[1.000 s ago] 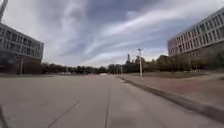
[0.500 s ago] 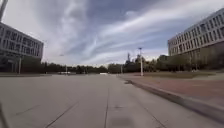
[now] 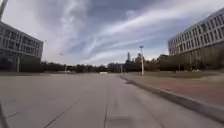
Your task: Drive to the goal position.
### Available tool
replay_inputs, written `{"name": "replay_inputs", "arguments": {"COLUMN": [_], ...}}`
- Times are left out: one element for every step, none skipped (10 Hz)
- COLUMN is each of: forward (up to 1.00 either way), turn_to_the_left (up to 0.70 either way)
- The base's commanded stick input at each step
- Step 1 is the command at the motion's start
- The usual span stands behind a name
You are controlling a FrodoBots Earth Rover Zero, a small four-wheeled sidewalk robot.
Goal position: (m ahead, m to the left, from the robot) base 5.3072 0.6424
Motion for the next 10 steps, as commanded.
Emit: {"name": "replay_inputs", "arguments": {"forward": [1.0,1.0,1.0,1.0,1.0,1.0,1.0,1.0,1.0,1.0], "turn_to_the_left": [0.0,0.0,0.0,0.0,0.0,0.0,0.0,0.0,0.0,0.0]}}
